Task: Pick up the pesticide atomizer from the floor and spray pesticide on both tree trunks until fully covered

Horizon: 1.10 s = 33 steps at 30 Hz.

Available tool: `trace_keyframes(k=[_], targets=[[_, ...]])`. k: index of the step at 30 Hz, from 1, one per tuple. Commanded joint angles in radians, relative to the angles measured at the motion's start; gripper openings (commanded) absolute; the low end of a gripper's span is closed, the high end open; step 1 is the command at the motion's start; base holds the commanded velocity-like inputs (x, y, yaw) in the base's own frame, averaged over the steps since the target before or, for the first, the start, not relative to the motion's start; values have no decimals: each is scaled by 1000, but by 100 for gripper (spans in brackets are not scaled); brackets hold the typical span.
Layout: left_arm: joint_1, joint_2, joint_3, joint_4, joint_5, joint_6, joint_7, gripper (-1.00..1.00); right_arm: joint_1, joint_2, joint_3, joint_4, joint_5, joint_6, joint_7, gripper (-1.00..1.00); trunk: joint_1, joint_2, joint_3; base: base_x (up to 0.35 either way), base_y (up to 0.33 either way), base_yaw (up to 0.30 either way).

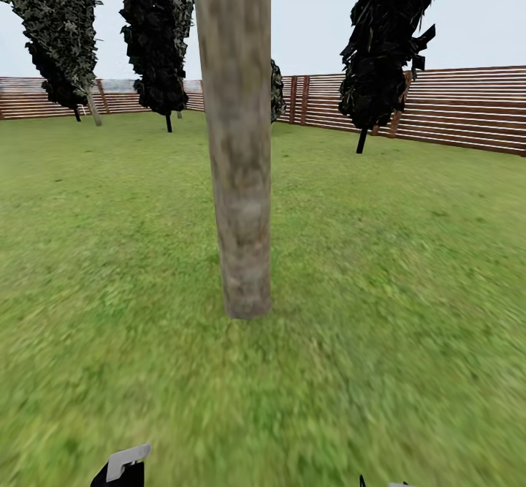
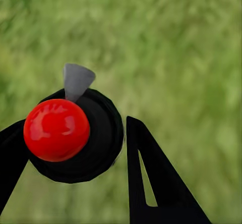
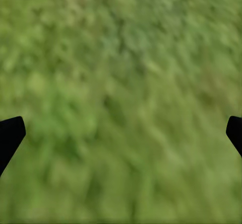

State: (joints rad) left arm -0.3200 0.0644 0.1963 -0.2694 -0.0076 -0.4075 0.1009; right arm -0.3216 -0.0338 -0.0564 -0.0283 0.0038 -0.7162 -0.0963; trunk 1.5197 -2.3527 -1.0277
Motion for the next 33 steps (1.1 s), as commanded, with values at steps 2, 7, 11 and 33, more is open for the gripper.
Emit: trace_keyframes(k=[2, 7, 11, 33], targets=[[-1, 0, -1, 1, -1, -3, 3, -100, -1, 0, -5, 1, 1, -3, 2, 100, 0, 0, -1, 1, 0, 0], [-1, -2, -2, 2, -3, -2, 5, -100, -1, 0, -5, 1, 1, -3, 1, 100, 0, 0, -1, 0, 0, 0], [0, -1, -3, 2, -3, -2, 6, -100, -1, 1, -5, 0, -2, -3, 3, 100, 0, 0, -1, 0, 0, 0], [27, -3, -9, 6, -4, -5, 8, -100, -4, 30, 2, 0, 5, -5, 3, 100, 0, 0, -1, 67, 0, 0]])
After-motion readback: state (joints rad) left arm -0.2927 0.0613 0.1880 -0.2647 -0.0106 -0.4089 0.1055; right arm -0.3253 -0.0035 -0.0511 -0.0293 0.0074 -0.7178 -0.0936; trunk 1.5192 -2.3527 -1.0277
